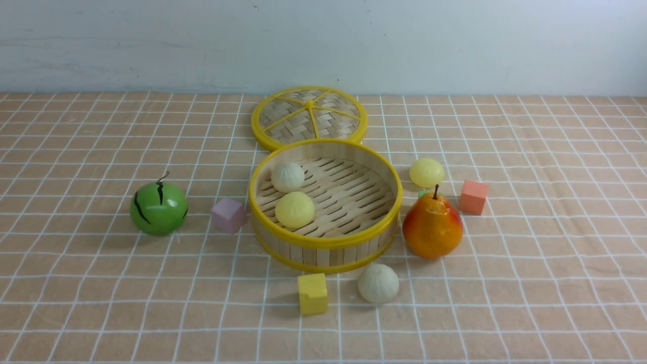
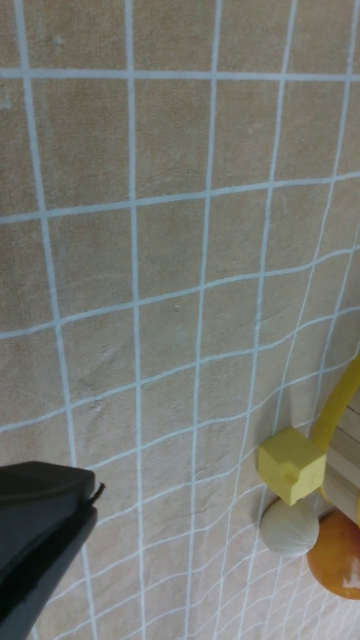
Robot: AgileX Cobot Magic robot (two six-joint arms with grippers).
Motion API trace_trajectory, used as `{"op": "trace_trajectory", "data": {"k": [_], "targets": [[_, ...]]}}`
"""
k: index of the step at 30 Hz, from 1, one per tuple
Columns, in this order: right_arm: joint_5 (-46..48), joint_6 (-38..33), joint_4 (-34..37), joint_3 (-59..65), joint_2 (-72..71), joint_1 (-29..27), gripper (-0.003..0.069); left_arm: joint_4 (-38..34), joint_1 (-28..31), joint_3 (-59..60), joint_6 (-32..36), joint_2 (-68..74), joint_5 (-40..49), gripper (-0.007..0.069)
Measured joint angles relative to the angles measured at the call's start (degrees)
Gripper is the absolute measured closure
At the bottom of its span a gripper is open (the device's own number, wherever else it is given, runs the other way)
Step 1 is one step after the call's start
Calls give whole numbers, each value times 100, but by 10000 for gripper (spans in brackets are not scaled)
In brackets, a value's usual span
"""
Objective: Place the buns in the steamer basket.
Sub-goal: Use the right arm to grab a steamed stuffed bun
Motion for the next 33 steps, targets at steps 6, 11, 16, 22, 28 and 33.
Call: {"op": "trace_trajectory", "data": {"k": [6, 11, 16, 22, 28, 33], "targets": [[0, 0, 0, 0, 0, 0, 418, -4, 0, 0, 0, 0, 0, 638], [0, 0, 0, 0, 0, 0, 418, -4, 0, 0, 0, 0, 0, 637], [-193, 188, 387, 20, 0, 0, 418, -4, 0, 0, -2, 0, 0, 637], [-1137, 961, 2187, 51, 0, 0, 418, -4, 0, 0, -2, 0, 0, 634], [-1315, 745, 3263, -508, 217, 7, 475, -4, 0, 0, -7, 0, 0, 628], [841, -686, 2968, -2390, 1863, 55, 613, -4, 0, 0, -12, 0, 0, 629]]}}
